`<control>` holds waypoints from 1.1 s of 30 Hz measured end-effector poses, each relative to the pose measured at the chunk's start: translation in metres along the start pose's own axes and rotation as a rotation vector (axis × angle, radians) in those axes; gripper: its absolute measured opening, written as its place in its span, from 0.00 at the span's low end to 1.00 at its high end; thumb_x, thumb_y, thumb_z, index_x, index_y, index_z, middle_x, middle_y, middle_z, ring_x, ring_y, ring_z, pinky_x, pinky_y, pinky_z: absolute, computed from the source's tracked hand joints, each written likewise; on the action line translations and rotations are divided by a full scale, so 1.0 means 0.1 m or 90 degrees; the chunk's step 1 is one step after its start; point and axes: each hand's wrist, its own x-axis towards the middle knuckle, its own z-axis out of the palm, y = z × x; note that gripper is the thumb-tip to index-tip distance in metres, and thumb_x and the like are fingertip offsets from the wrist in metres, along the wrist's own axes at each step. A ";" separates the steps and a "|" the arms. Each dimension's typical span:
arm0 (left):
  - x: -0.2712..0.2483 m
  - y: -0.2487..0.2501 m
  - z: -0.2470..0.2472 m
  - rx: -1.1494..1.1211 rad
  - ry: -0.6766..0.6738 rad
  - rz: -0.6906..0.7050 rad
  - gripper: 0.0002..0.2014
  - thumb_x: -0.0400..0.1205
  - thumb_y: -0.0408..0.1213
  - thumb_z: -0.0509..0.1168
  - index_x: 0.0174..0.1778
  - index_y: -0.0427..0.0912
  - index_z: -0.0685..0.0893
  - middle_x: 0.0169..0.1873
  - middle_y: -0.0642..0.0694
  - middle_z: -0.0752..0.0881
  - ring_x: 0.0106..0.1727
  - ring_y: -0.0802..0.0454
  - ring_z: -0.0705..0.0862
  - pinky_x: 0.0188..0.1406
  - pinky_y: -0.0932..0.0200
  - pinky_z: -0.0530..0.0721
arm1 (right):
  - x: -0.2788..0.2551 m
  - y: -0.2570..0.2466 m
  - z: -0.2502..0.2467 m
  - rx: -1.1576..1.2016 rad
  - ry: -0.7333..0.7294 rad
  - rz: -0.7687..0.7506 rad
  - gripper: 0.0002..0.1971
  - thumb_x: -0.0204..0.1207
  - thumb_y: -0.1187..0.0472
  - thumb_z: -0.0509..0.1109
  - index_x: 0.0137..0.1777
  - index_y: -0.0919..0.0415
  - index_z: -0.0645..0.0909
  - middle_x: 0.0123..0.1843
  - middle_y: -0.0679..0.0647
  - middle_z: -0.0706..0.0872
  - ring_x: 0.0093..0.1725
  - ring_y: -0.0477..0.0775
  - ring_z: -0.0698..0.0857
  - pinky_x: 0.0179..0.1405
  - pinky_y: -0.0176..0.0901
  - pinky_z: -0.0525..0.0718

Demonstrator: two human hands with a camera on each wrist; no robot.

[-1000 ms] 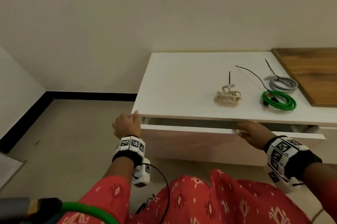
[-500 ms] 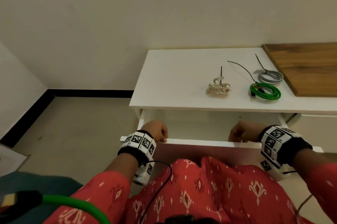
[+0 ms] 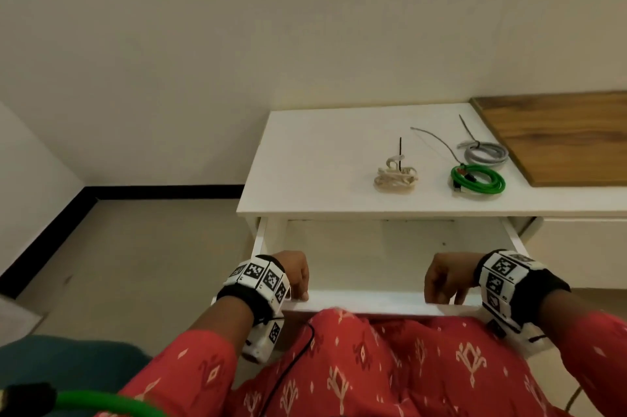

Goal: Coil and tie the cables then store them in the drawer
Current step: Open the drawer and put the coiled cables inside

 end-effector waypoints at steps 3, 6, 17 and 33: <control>0.05 0.16 -0.26 -0.014 0.064 0.046 0.06 0.75 0.35 0.70 0.34 0.38 0.86 0.29 0.42 0.88 0.23 0.60 0.79 0.33 0.64 0.80 | -0.10 0.07 -0.23 0.074 0.080 -0.011 0.13 0.74 0.77 0.63 0.41 0.58 0.81 0.36 0.50 0.86 0.34 0.43 0.85 0.31 0.32 0.84; 0.11 0.42 -0.61 -0.025 0.203 0.107 0.09 0.77 0.39 0.69 0.37 0.36 0.88 0.34 0.39 0.89 0.26 0.58 0.78 0.29 0.65 0.76 | -0.23 0.15 -0.62 0.159 0.252 -0.023 0.06 0.75 0.72 0.66 0.41 0.62 0.80 0.34 0.55 0.84 0.31 0.48 0.82 0.29 0.35 0.84; 0.73 1.29 -1.13 -0.424 0.319 0.100 0.16 0.80 0.46 0.64 0.43 0.34 0.79 0.38 0.37 0.83 0.38 0.39 0.83 0.38 0.46 0.89 | -0.10 0.48 -1.64 0.197 0.676 0.143 0.15 0.71 0.70 0.71 0.27 0.57 0.74 0.42 0.63 0.81 0.44 0.60 0.80 0.41 0.48 0.79; 1.07 1.63 -1.05 -0.524 0.135 0.026 0.27 0.76 0.36 0.68 0.71 0.42 0.70 0.63 0.30 0.76 0.50 0.35 0.83 0.31 0.48 0.83 | 0.09 0.59 -1.60 0.186 0.600 0.252 0.10 0.67 0.66 0.74 0.49 0.68 0.84 0.47 0.63 0.87 0.47 0.60 0.84 0.46 0.45 0.81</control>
